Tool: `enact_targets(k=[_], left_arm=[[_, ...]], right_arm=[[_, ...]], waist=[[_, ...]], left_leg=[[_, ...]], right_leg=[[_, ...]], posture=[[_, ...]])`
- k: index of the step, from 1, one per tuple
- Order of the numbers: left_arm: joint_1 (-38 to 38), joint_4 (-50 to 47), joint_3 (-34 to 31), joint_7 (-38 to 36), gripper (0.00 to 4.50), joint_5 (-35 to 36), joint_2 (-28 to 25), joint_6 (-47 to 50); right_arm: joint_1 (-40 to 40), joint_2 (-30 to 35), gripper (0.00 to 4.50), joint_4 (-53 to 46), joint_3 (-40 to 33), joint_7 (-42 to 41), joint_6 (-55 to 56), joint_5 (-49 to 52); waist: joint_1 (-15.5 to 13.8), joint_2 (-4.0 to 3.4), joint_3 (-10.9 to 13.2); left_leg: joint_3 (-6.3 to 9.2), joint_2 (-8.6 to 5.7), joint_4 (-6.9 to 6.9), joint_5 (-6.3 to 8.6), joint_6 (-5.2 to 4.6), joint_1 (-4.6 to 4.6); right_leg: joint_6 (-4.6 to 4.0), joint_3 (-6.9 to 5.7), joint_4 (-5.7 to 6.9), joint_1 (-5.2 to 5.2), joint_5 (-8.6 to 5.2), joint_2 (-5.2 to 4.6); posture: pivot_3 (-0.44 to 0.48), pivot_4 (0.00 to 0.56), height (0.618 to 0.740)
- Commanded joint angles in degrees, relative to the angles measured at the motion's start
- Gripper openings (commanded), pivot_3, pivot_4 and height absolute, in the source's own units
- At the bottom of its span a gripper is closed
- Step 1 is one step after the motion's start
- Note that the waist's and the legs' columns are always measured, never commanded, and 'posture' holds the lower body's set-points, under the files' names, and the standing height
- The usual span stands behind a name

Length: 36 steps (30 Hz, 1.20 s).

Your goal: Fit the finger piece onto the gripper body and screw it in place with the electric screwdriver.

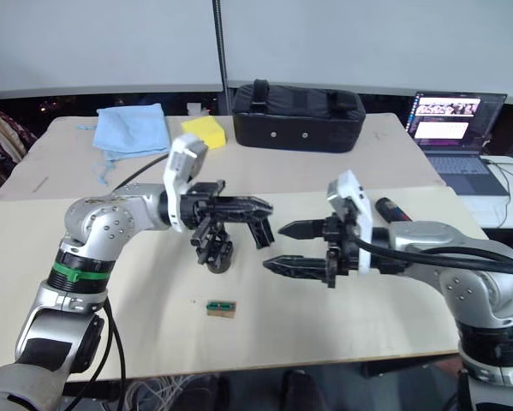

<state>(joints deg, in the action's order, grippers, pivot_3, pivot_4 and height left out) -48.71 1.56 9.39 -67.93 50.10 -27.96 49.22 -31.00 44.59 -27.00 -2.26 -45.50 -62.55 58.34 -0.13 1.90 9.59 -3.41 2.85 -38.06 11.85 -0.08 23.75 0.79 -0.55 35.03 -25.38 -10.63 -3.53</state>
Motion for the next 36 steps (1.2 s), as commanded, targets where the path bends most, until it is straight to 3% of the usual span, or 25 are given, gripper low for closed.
enact_targets(k=[1,12,15,24,25,31,36], left_arm=[[-1.1,-2.1,1.4,-2.9,0.02,-1.5,-0.3,0.7],[-0.7,-4.3,3.6,-5.7,0.02,-7.0,-1.3,0.1],[-0.9,-4.3,3.1,-5.9,0.02,-7.3,-1.1,0.4],[-0.4,-6.3,3.1,-9.8,0.02,-6.0,-3.1,1.5],[-0.3,-6.5,3.1,-10.2,0.02,-6.0,-3.3,1.4],[-0.3,-5.8,0.4,-8.0,0.02,-5.5,-1.5,0.8],[1.6,-5.2,-2.8,-7.9,2.29,-5.6,-2.5,-0.9]], right_arm=[[-2.1,-0.9,4.50,-0.8,2.4,0.8,-2.0,0.5],[-4.7,-5.0,4.50,-1.1,4.3,4.6,-5.8,2.6],[-4.6,-5.3,3.71,-1.2,4.4,5.0,-6.1,2.6],[-3.7,-4.5,0.63,-1.5,3.7,4.8,-5.9,2.7],[-3.6,-4.4,0.43,-1.6,3.8,4.7,-6.0,2.6],[-2.2,-3.8,0.43,-2.3,3.8,4.5,-5.7,2.4],[0.1,-3.3,0.43,-3.0,2.6,3.6,-3.6,1.9]], waist=[[0.0,0.00,0.0],[-0.2,0.00,0.0],[-0.2,0.00,0.0],[-0.2,-0.01,0.0],[-0.2,0.00,0.0],[-0.2,0.00,0.0],[-0.3,0.00,0.0]], left_leg=[[0.01,0.00,0.00,0.00,0.00,0.02],[0.03,-0.01,0.00,0.00,0.00,0.09],[0.03,-0.01,0.00,0.00,0.00,0.09],[0.03,-0.01,0.00,0.00,0.00,0.09],[0.03,-0.01,0.00,0.00,0.00,0.08],[0.05,0.00,0.00,0.00,0.00,0.09],[0.05,0.00,0.00,0.00,0.00,0.10]], right_leg=[[0.00,-0.01,0.00,-0.01,0.00,0.00],[0.03,-0.01,0.00,-0.07,0.01,0.01],[0.03,-0.01,0.00,-0.06,0.01,0.01],[0.04,-0.01,0.01,-0.07,0.01,0.02],[0.04,0.00,0.02,-0.08,0.01,0.02],[0.04,0.00,0.02,-0.07,0.01,0.03],[0.32,0.00,0.01,-0.08,0.17,0.03]], posture=[[0.000,0.150,0.740],[0.000,0.150,0.740],[0.000,0.150,0.740],[0.000,0.150,0.740],[0.000,0.150,0.740],[0.000,0.150,0.740],[0.000,0.150,0.740]])
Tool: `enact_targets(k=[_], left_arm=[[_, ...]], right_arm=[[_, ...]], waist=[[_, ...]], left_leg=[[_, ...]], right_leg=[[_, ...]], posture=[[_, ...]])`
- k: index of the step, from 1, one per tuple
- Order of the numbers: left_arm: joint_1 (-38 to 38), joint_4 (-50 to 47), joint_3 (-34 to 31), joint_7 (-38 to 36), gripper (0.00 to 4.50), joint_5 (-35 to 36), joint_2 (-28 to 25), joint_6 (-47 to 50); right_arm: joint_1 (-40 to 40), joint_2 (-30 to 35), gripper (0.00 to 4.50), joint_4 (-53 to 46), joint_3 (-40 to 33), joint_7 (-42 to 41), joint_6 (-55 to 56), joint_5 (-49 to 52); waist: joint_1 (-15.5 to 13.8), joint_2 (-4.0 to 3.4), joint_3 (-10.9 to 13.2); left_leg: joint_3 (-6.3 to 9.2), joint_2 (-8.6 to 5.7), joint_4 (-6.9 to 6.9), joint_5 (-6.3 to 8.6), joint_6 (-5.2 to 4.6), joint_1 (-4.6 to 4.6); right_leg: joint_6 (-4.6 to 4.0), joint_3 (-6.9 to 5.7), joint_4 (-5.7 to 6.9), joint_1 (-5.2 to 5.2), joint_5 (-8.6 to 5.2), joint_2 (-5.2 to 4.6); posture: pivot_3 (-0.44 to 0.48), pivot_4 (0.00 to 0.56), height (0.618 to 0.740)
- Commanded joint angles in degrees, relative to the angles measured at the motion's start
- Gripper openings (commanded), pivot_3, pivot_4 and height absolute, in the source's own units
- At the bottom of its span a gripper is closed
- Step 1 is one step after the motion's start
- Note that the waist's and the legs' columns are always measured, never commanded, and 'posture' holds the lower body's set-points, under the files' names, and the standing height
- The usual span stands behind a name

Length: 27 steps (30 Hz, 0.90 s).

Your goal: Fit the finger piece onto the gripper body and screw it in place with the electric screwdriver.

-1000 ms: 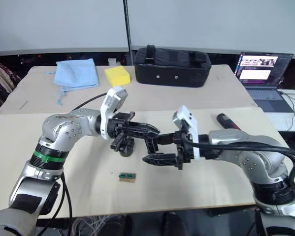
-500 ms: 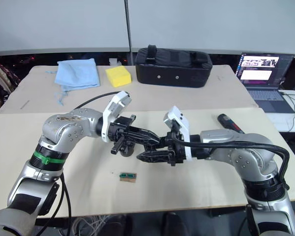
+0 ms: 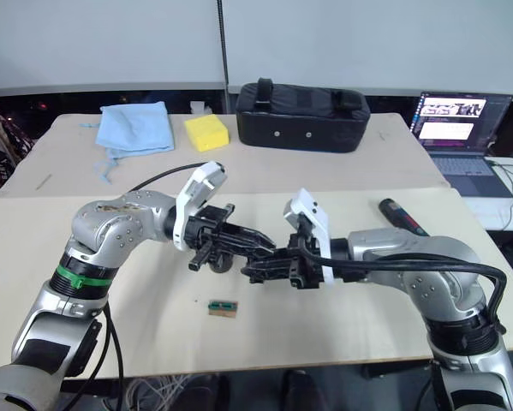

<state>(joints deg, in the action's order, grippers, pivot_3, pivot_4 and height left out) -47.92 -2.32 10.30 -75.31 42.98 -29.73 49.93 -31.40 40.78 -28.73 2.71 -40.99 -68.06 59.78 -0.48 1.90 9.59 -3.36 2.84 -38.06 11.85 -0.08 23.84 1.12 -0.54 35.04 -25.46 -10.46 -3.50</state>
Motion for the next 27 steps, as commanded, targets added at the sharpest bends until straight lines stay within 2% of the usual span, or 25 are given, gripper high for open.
enact_targets(k=[1,5,10,11,16,17,21,27], left_arm=[[1.2,-1.2,-4.6,-0.7,2.73,1.6,-1.3,-1.9],[3.6,-0.9,-7.3,-3.9,4.46,1.3,-6.1,-3.0],[9.0,3.5,-14.1,-9.1,4.50,-2.7,-15.5,-12.7],[10.0,4.2,-14.5,-10.2,4.50,-3.3,-17.1,-13.8],[16.6,9.0,-16.6,-12.3,4.50,-8.7,-23.0,-22.0],[17.3,10.0,-17.0,-12.1,4.50,-9.5,-23.4,-23.6],[17.7,25.6,-17.3,-9.1,4.50,-19.0,-23.3,-40.9],[17.4,34.3,-14.7,-8.4,4.50,-22.6,-16.2,-49.7]], right_arm=[[0.9,0.7,0.43,-1.4,-2.7,-1.2,2.3,0.4],[2.8,2.3,0.43,-2.5,-4.6,-3.6,4.6,0.4],[6.9,4.5,0.43,-3.1,-4.5,-8.3,14.1,-7.0],[7.4,4.7,0.43,-2.9,-4.1,-9.0,15.7,-8.4],[9.5,2.7,0.43,-2.2,-3.7,-10.9,23.8,-13.6],[9.7,2.3,0.43,-2.1,-3.6,-11.1,24.7,-14.2],[10.7,-1.9,0.43,0.2,-2.8,-13.1,32.0,-17.4],[9.1,-4.8,0.43,6.2,-0.1,-16.5,38.9,-22.5]], waist=[[0.2,0.00,0.0],[0.5,0.00,0.0],[0.6,0.00,0.0],[0.6,0.00,0.0],[0.2,0.00,0.0],[0.1,0.00,0.0],[-0.2,0.01,0.0],[-0.5,0.02,0.0]], left_leg=[[0.00,0.00,0.00,0.00,0.00,-0.01],[0.01,0.02,0.00,0.00,0.00,-0.02],[0.00,0.05,0.00,0.00,0.00,-0.01],[-0.01,0.06,0.00,0.00,0.00,-0.01],[-0.05,0.06,0.00,0.00,0.00,-0.01],[-0.06,0.08,0.00,0.00,0.00,-0.01],[-0.10,0.10,0.00,0.00,0.01,0.04],[-0.15,0.08,-0.11,0.00,0.00,0.30]], right_leg=[[0.03,-0.01,0.00,0.01,0.02,0.00],[0.04,-0.01,0.03,-0.02,0.02,0.02],[-0.01,-0.03,0.02,-0.07,-0.01,0.03],[-0.31,-0.03,0.03,-0.07,-0.19,0.03],[-0.32,-0.03,0.01,-0.07,-0.20,0.00],[-0.32,-0.04,-0.01,-0.07,-0.20,-0.01],[-0.33,-0.06,0.04,-0.17,-0.19,-0.01],[-0.34,-0.07,0.05,-0.32,-0.16,-0.04]], posture=[[0.000,0.150,0.740],[0.000,0.150,0.740],[0.000,0.150,0.740],[0.000,0.150,0.740],[0.000,0.150,0.740],[0.000,0.150,0.740],[0.000,0.150,0.740],[0.000,0.150,0.740]])
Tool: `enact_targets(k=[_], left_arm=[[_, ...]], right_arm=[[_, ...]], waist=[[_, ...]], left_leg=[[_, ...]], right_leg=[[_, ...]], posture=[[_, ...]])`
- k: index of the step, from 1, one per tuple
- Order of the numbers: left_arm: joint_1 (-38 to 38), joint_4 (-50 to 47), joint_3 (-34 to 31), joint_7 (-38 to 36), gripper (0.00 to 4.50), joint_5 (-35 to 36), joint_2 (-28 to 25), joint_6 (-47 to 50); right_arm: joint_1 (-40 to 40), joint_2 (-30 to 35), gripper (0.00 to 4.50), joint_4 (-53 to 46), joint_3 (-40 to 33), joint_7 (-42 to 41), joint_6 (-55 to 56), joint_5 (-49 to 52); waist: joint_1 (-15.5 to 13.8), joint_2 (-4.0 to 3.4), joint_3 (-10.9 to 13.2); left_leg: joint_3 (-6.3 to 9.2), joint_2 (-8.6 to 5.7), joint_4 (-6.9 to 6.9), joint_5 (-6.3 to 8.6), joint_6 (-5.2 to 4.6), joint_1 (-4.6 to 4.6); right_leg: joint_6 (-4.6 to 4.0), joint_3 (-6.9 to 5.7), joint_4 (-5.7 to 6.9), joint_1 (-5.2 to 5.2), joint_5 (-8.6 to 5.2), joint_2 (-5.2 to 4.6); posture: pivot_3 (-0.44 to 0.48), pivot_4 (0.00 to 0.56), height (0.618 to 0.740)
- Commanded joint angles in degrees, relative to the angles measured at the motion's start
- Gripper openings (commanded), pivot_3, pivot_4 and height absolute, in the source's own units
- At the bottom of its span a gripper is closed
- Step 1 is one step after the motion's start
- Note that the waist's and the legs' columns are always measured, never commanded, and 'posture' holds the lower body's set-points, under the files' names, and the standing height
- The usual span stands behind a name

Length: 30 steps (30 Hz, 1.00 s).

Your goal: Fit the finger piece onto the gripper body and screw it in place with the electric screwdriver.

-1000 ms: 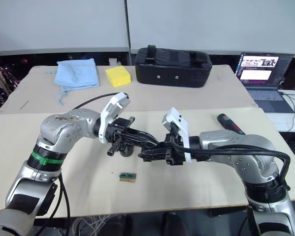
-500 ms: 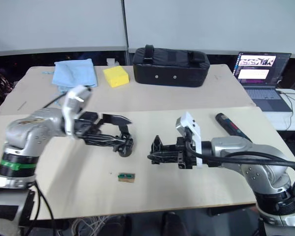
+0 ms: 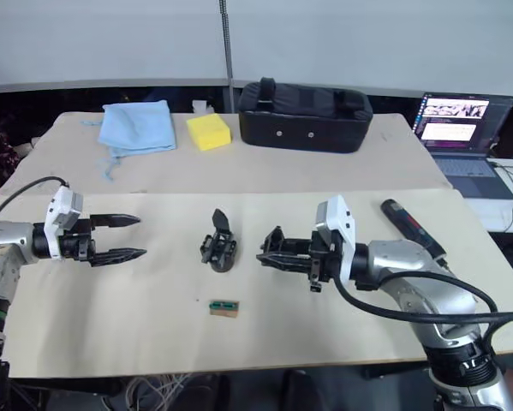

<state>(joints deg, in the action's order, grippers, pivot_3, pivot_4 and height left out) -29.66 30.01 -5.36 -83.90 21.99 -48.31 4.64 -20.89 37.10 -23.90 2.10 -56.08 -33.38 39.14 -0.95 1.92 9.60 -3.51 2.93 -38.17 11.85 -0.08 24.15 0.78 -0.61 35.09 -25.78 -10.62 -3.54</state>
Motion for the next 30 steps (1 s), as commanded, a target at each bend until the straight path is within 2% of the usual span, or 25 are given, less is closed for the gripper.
enact_targets(k=[1,3,16,25,30], left_arm=[[-0.9,3.0,1.4,0.4,4.50,-2.4,3.6,-5.9],[-1.4,4.7,2.3,1.1,4.50,-3.7,6.0,-7.8],[-3.8,8.5,8.2,2.3,4.50,-8.8,17.8,-14.8],[-8.2,14.5,9.9,1.9,4.50,-10.5,22.6,-17.1],[-10.8,19.8,9.8,4.1,4.50,-12.4,23.9,-19.0]], right_arm=[[-1.6,-1.9,0.43,2.0,0.8,-1.7,5.2,-2.4],[-1.8,-3.1,0.43,2.9,1.4,-2.0,6.3,-3.0],[-1.7,-5.2,0.43,3.9,3.0,-2.8,8.1,-5.5],[-0.5,-5.0,0.43,2.8,2.6,-1.8,7.4,-5.6],[0.4,-4.6,0.43,2.0,2.6,-1.8,7.5,-5.6]], waist=[[0.0,0.00,0.0],[0.1,0.03,0.0],[0.3,0.04,0.0],[0.3,0.05,0.0],[0.3,0.05,0.0]], left_leg=[[0.00,0.00,-0.07,0.00,0.00,0.08],[0.00,0.00,-0.16,0.00,0.00,0.22],[0.01,0.00,-0.24,0.00,-0.01,0.19],[0.03,0.00,-0.58,0.00,-0.01,0.23],[0.06,0.00,-0.66,0.00,-0.01,0.19]], right_leg=[[0.01,0.00,0.03,-0.07,0.02,0.00],[0.39,0.00,0.11,-0.21,0.27,0.01],[0.26,0.02,0.34,-0.26,0.38,0.05],[0.31,0.03,0.62,-0.26,0.34,0.04],[0.39,0.03,0.74,-0.26,0.29,0.05]], posture=[[0.000,0.150,0.740],[0.000,0.150,0.740],[0.000,0.150,0.740],[0.000,0.150,0.740],[0.000,0.150,0.740]])
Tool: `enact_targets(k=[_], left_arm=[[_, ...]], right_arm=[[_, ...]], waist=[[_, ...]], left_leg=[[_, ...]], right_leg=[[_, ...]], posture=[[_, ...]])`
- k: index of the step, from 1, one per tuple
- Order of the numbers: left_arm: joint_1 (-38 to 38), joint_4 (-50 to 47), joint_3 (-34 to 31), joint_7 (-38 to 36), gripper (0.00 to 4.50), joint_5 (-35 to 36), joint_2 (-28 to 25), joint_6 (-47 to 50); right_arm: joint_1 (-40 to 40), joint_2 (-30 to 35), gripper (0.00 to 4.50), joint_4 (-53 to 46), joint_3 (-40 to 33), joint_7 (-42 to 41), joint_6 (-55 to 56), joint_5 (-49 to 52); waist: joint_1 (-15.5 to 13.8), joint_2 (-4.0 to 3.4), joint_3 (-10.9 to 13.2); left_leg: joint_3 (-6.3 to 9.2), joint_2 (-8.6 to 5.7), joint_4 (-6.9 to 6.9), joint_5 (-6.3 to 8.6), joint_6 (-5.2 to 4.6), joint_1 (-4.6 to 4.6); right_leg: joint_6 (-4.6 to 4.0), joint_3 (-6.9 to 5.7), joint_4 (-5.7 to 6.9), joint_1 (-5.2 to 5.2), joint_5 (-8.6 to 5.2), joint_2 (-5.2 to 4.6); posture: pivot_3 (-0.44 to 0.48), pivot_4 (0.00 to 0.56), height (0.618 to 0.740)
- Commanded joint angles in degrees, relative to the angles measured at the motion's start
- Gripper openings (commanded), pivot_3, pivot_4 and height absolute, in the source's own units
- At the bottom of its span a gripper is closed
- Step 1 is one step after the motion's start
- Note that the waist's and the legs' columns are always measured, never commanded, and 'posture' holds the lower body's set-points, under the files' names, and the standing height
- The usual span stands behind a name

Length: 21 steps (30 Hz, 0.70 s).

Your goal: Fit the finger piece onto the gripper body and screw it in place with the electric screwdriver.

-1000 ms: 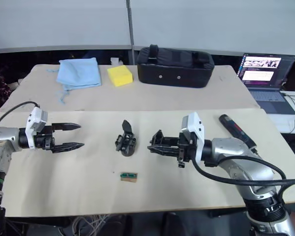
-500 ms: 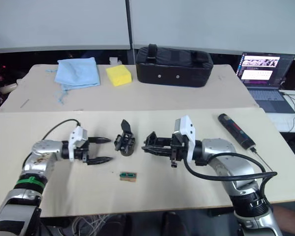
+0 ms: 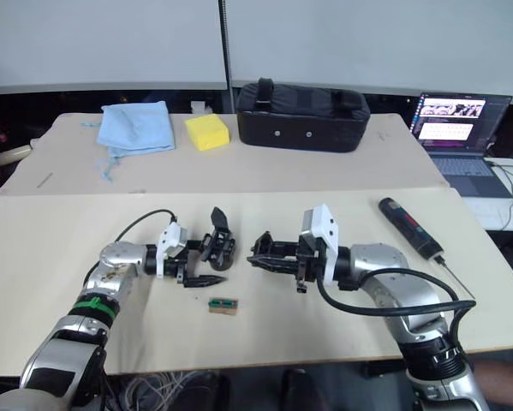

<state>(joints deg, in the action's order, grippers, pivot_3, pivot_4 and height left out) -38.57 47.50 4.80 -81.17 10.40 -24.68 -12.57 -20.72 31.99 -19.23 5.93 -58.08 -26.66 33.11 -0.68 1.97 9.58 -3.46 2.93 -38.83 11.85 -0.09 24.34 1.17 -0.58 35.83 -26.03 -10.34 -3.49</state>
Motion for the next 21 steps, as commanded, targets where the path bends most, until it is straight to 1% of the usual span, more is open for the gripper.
enact_targets(k=[1,9,11,12,14,15,21], left_arm=[[-2.2,3.0,-0.5,1.5,4.50,-0.9,0.4,-2.1],[-3.4,6.0,-0.4,1.2,4.50,-2.0,0.4,-4.1],[-3.4,6.3,-0.5,1.2,3.98,-2.1,0.3,-4.6],[-3.4,6.5,-0.6,1.4,3.60,-2.2,0.2,-4.7],[-3.1,6.4,-0.9,1.6,2.64,-1.8,0.5,-5.1],[-2.9,5.9,-1.1,1.6,2.30,-1.4,0.8,-5.1],[-1.8,2.3,-1.3,3.1,2.33,-0.7,2.6,-3.4]], right_arm=[[0.4,0.6,0.43,-2.8,-1.2,0.2,0.7,0.4],[0.9,1.0,0.43,-3.3,-1.3,0.2,0.6,0.3],[0.8,0.9,0.43,-3.1,-1.0,0.3,0.9,0.0],[0.7,0.8,0.43,-3.0,-0.9,0.2,1.1,-0.2],[-0.1,0.1,0.43,-2.4,-0.5,0.5,2.0,-0.9],[-0.8,-0.5,0.43,-2.0,-0.1,0.9,2.3,-1.4],[-6.3,-4.8,0.43,1.1,2.7,3.6,2.5,-4.6]], waist=[[0.0,0.00,0.0],[0.0,0.00,0.0],[0.0,0.00,0.0],[0.0,0.00,0.0],[0.0,0.00,0.0],[0.1,0.00,0.0],[0.0,0.00,0.0]], left_leg=[[0.00,0.00,-0.01,0.00,0.00,0.00],[0.01,0.00,-0.02,0.00,0.00,-0.02],[0.00,0.00,-0.03,0.00,0.00,-0.02],[0.00,0.00,-0.03,0.00,0.00,-0.02],[0.00,0.00,-0.02,0.00,0.00,-0.03],[0.01,0.00,-0.03,0.00,0.00,-0.03],[0.00,0.00,-0.06,0.00,0.00,-0.03]], right_leg=[[0.00,0.00,0.01,0.00,0.00,0.00],[0.00,0.01,0.05,0.00,0.00,0.00],[0.00,0.01,0.05,0.00,0.00,0.00],[0.00,0.01,0.05,0.00,0.00,0.00],[0.00,0.00,0.06,0.00,0.00,0.00],[0.00,0.01,0.06,0.00,0.00,0.00],[0.00,0.01,0.10,0.00,0.00,0.00]], posture=[[0.000,0.150,0.740],[0.000,0.150,0.740],[0.000,0.150,0.740],[0.000,0.150,0.740],[0.000,0.150,0.740],[0.000,0.150,0.740],[0.000,0.150,0.740]])
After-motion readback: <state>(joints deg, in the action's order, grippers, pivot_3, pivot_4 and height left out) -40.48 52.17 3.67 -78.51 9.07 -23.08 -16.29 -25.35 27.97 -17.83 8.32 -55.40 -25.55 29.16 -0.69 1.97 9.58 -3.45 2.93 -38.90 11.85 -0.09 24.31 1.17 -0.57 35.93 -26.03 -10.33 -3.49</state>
